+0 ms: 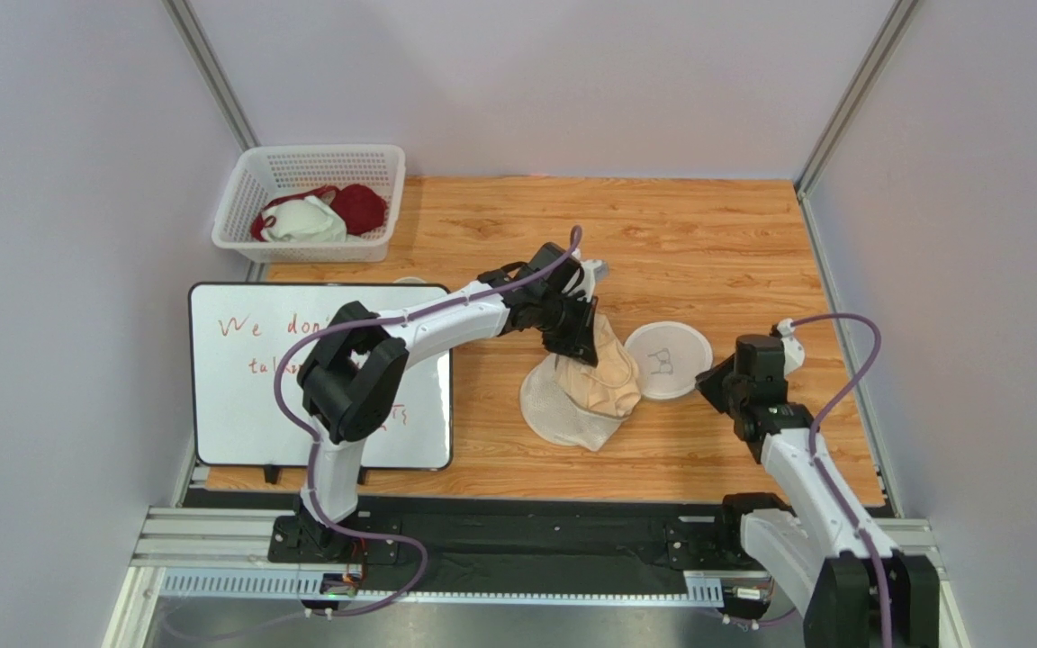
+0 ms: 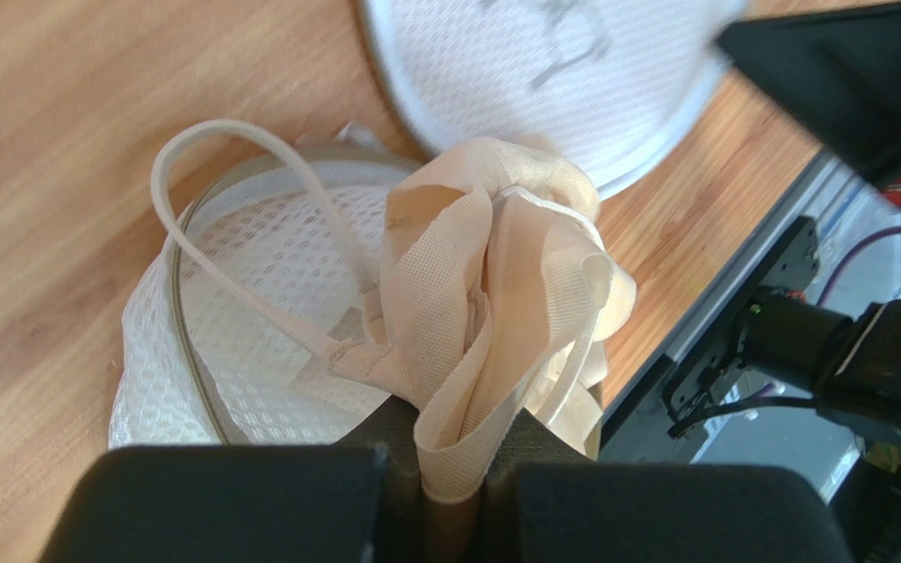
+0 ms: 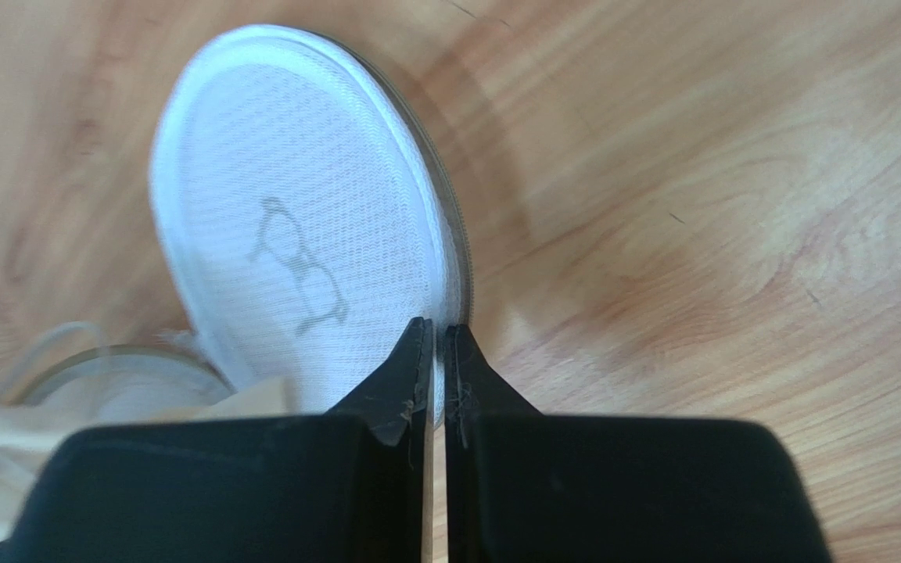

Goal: Place the bra in the laundry bag and zip it closed

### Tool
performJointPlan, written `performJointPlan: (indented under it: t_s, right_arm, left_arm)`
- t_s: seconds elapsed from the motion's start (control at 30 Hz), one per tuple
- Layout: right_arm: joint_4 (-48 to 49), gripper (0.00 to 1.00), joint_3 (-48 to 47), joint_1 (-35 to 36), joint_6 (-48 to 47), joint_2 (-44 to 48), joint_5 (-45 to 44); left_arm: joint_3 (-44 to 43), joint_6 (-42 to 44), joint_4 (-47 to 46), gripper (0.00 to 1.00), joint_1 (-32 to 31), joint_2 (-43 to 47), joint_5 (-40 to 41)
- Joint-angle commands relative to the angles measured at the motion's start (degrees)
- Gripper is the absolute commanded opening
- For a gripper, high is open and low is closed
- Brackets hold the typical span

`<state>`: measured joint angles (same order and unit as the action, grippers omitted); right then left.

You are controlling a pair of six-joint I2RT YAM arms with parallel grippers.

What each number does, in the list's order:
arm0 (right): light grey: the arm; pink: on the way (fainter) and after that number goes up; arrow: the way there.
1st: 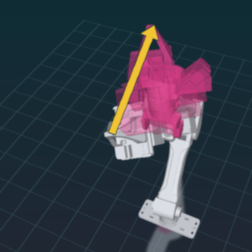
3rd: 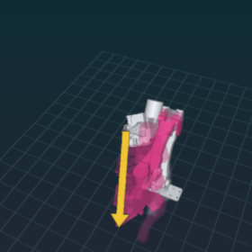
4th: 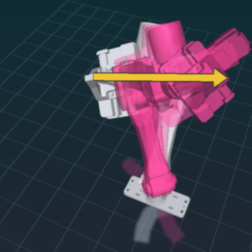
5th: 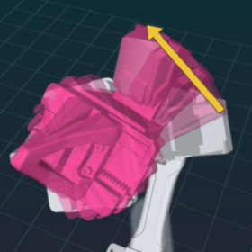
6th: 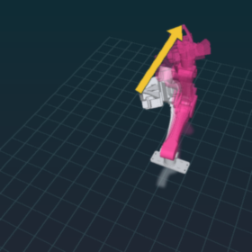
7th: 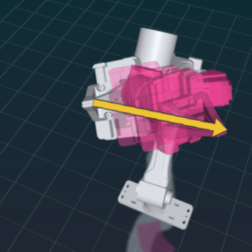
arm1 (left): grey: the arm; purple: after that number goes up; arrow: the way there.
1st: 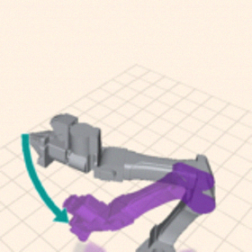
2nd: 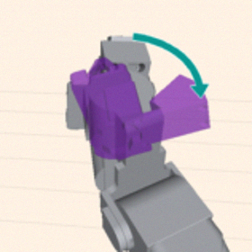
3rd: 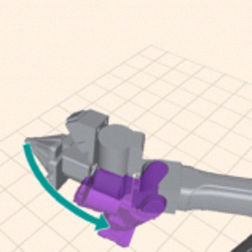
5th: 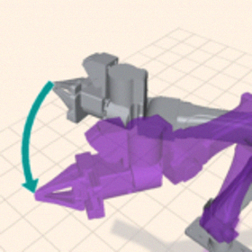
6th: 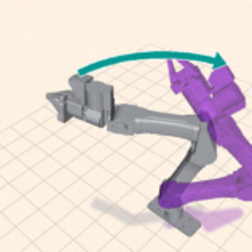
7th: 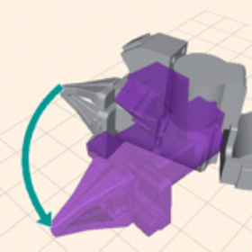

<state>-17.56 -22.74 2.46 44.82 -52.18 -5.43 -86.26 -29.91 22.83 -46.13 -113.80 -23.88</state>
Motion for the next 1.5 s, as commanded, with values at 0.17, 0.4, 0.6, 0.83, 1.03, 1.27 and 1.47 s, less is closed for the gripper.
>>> performJointPlan:
  t_s: [0.17,0.4,0.6,0.83,1.03,1.27,1.47]
  right_arm:
    - [-4.32,0.00,-1.77,0.26,0.01,21.50,2.69]
    - [-6.25,0.00,-3.79,1.14,-1.66,22.39,14.83]
    - [-8.72,0.00,-7.31,1.94,-7.37,24.31,17.12]
    - [-22.15,0.38,-8.46,1.94,-3.77,20.28,13.52]
    - [-30.60,0.95,-15.39,2.02,-6.14,22.91,9.92]
    - [-10.51,1.00,-11.38,2.02,-9.58,15.57,35.57]
    - [10.25,1.00,0.58,2.90,-7.63,8.95,42.42]
  left_arm:
    - [8.56,-0.06,-5.78,0.00,0.07,5.96,-0.90]
    - [8.74,-1.73,-8.76,0.00,-0.28,3.50,-4.59]
    - [3.04,-0.41,-4.73,0.00,-2.12,0.51,-4.16]
    - [2.32,-0.41,-4.72,0.00,-2.83,-0.55,-4.86]
    - [2.68,1.87,-5.08,0.00,-3.00,0.24,-6.61]
    - [2.06,8.27,-4.90,0.00,-3.00,0.95,-12.23]
    - [0.83,15.05,-2.97,0.00,-2.74,1.47,-20.50]
